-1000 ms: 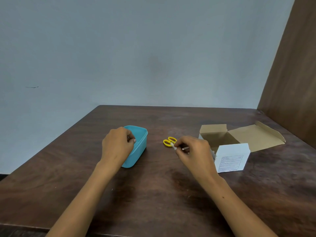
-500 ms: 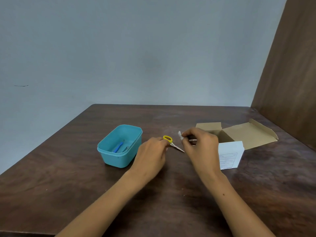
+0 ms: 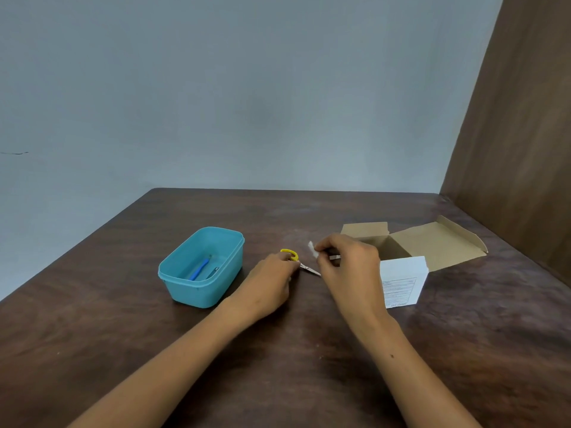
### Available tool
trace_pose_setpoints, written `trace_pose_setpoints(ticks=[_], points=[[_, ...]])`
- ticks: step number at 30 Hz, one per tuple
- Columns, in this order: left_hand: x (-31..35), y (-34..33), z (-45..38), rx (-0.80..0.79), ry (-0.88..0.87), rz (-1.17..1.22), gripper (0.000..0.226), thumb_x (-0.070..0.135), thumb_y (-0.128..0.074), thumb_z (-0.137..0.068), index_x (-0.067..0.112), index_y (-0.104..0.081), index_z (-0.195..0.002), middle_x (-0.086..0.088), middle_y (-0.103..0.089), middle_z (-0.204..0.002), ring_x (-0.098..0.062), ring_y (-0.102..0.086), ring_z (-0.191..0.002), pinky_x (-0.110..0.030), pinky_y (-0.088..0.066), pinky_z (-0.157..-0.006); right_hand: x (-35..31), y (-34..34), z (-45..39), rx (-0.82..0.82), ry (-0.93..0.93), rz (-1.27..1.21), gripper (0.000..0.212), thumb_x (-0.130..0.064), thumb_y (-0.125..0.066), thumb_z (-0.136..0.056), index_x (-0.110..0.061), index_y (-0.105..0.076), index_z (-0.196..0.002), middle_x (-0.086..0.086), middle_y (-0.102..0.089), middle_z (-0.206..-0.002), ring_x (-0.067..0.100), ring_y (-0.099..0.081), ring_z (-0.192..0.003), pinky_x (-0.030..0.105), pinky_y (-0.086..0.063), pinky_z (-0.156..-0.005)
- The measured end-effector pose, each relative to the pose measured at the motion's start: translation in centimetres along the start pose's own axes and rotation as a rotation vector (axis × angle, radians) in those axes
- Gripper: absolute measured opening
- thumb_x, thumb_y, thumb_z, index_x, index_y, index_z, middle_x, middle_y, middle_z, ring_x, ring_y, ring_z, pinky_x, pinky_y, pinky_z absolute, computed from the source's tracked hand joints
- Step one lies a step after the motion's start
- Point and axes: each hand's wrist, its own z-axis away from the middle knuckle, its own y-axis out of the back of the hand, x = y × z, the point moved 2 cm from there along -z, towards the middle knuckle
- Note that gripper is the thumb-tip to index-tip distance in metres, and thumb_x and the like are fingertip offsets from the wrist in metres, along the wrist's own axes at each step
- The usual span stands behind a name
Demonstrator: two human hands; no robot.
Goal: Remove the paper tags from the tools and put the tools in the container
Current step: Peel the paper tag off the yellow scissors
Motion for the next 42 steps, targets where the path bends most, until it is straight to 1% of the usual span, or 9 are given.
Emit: trace_pose_setpoints(ticks=[7,11,16,20,25,31,36,39,42], points=[[1.0,1.8,1.6,0.058,0.159,0.01,0.025,0.003,-0.056,-0.086,0.012,-0.066,-0.107,-0.006,-0.06,-0.109,-0.025,-0.058,-0.1,-0.031,-0.045,-0.079,-0.1,0.0,0.1,-0.021,0.025,0.011,0.009,-0.007,-0.069,-0.083,-0.014,-0.07,-0.078,-0.003,-0.069,-0.074,0.013,-0.063,-0.067,0.036,-0.053,-0.061],[0.9,2.8,2.9,0.177,0.123,0.01,0.026,0.024,-0.069,-0.081,0.024,-0.069,-0.106,0.004,-0.067,-0.104,-0.018,-0.056,-0.101,-0.027,-0.043,-0.074,-0.2,0.1,0.2,-0.046,0.015,0.014,0.008,-0.008,-0.07,-0.083,-0.015,-0.071,-0.079,-0.005,-0.07,-0.078,0.008,-0.063,-0.07,0.029,-0.055,-0.064],[0.6,2.4,3.0,0.075,0.089,0.137,0.028,0.022,-0.068,-0.083,0.026,-0.069,-0.11,-0.005,-0.045,-0.145,-0.021,-0.045,-0.13,-0.034,-0.042,-0.1,-0.4,0.0,0.3,-0.046,0.011,0.001,0.01,-0.007,-0.07,-0.083,-0.016,-0.072,-0.079,-0.006,-0.07,-0.079,0.005,-0.062,-0.07,0.02,-0.052,-0.064],[0.2,2.2,3.2,0.04,0.083,0.2,0.03,0.022,-0.067,-0.084,0.025,-0.068,-0.114,-0.001,-0.064,-0.124,-0.015,-0.057,-0.116,-0.03,-0.047,-0.097,-0.5,0.0,0.3,-0.028,0.003,-0.01,0.009,-0.004,-0.069,-0.083,-0.012,-0.075,-0.083,-0.003,-0.071,-0.079,0.008,-0.063,-0.07,0.024,-0.054,-0.064],[-0.7,2.7,3.4,-0.053,0.1,0.31,0.039,0.025,-0.077,-0.075,0.021,-0.069,-0.113,0.0,-0.066,-0.121,-0.013,-0.063,-0.102,-0.03,-0.052,-0.09,-0.7,0.3,0.3,-0.014,-0.028,-0.061,0.007,-0.009,-0.069,-0.083,-0.009,-0.075,-0.085,0.001,-0.071,-0.081,0.009,-0.064,-0.071,0.022,-0.054,-0.065],[-0.1,2.2,3.7,0.043,0.121,0.276,0.032,0.027,-0.069,-0.083,0.02,-0.067,-0.115,0.0,-0.065,-0.114,-0.012,-0.059,-0.097,-0.024,-0.05,-0.083,-0.5,0.3,0.3,-0.044,-0.036,-0.077,0.006,-0.011,-0.076,-0.078,-0.012,-0.074,-0.083,-0.002,-0.071,-0.08,0.006,-0.065,-0.072,0.022,-0.056,-0.067],[-0.2,2.5,4.4,0.204,0.233,0.776,0.022,0.022,-0.072,-0.081,0.02,-0.072,-0.102,0.004,-0.072,-0.097,-0.005,-0.065,-0.09,-0.014,-0.051,-0.076,-0.8,0.9,0.3,0.071,0.021,-0.068,0.009,-0.006,-0.074,-0.078,-0.012,-0.07,-0.08,-0.002,-0.071,-0.078,0.009,-0.066,-0.07,0.025,-0.055,-0.064],[0.4,2.6,4.5,0.102,0.323,1.401,0.028,0.015,-0.07,-0.079,0.012,-0.07,-0.106,-0.011,-0.072,-0.104,-0.018,-0.066,-0.099,-0.024,-0.055,-0.083,-0.7,0.9,0.2,0.104,0.038,-0.069,0.012,-0.001,-0.072,-0.078,-0.012,-0.068,-0.083,-0.001,-0.07,-0.081,0.01,-0.065,-0.072,0.023,-0.053,-0.065],[0.8,2.9,4.5,0.024,0.336,1.756,0.04,0.014,-0.064,-0.075,0.005,-0.065,-0.114,-0.019,-0.069,-0.11,-0.029,-0.067,-0.101,-0.03,-0.055,-0.087,-0.7,0.8,0.3,0.086,0.064,-0.035,0.012,-0.001,-0.072,-0.079,-0.011,-0.069,-0.086,0.001,-0.069,-0.084,0.012,-0.065,-0.073,0.02,-0.052,-0.065]])
